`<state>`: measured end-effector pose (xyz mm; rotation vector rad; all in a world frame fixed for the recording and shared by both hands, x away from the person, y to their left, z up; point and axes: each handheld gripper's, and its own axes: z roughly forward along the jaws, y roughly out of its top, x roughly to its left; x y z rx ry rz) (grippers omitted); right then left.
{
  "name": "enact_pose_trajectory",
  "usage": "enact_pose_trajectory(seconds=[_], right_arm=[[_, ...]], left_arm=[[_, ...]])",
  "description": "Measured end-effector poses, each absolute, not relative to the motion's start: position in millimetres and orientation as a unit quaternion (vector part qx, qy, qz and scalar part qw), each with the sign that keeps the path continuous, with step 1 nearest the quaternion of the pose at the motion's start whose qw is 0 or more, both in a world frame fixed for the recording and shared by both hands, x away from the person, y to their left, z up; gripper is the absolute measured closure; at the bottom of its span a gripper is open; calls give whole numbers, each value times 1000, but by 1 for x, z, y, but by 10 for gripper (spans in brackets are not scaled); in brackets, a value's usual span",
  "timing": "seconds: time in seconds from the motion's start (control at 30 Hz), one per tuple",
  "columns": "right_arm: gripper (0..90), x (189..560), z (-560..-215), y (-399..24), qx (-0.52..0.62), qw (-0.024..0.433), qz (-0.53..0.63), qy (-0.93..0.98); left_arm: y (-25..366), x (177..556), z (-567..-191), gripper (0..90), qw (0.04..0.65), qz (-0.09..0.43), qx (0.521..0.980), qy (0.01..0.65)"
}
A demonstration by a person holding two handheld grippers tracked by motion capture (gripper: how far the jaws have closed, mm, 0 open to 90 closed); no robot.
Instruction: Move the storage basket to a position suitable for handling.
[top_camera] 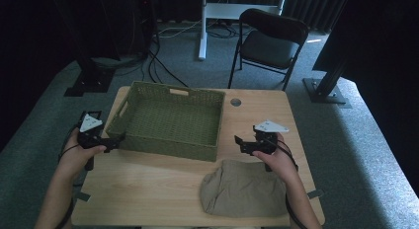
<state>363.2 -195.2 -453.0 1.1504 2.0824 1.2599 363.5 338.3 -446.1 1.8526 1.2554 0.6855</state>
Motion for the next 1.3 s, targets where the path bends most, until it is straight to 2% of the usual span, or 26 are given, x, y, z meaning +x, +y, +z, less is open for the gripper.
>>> enact_pose_trajectory(seconds=[0.2, 0.27, 0.43, 0.5, 0.53, 0.57, 0.63, 0.7, 0.8, 0.87, 0.9, 0.93, 1.1, 1.3], right_arm=[[138, 365, -449, -168, 400, 213, 468, 759], [138, 365, -449, -163, 399, 209, 470, 759], [149, 371, -452, -142, 391, 203, 470, 765], [172, 372, -453, -139, 392, 202, 469, 765], [190, 373, -454, -136, 392, 201, 468, 766], [216, 374, -457, -130, 397, 195, 468, 765], [239, 374, -460, -125, 395, 195, 461, 770], [303, 374, -463, -122, 393, 197, 454, 775], [394, 374, -465, -119, 387, 200, 439, 785], [469, 374, -464, -117, 397, 180, 440, 785], [469, 374, -464, -117, 397, 180, 440, 785], [502, 373, -463, -115, 415, 179, 434, 779], [516, 373, -463, -111, 433, 182, 428, 772], [546, 373, -463, -111, 446, 191, 425, 764]], left_arm=[[347, 380, -449, 81, 376, 283, 713, 521], [348, 381, -450, 144, 368, 289, 714, 521], [355, 391, -459, 213, 358, 299, 711, 526], [355, 392, -461, 284, 359, 300, 710, 526], [354, 393, -465, 284, 365, 298, 709, 525], [353, 394, -466, 345, 370, 296, 708, 524], [350, 394, -468, 390, 362, 308, 711, 518], [348, 394, -468, 435, 360, 309, 710, 520], [346, 395, -469, 550, 369, 289, 704, 534], [345, 396, -469, 637, 370, 284, 703, 537], [344, 397, -470, 637, 370, 282, 700, 542], [342, 397, -471, 703, 365, 285, 697, 547], [334, 398, -470, 731, 336, 311, 696, 553], [332, 395, -473, 766, 346, 315, 679, 565]])
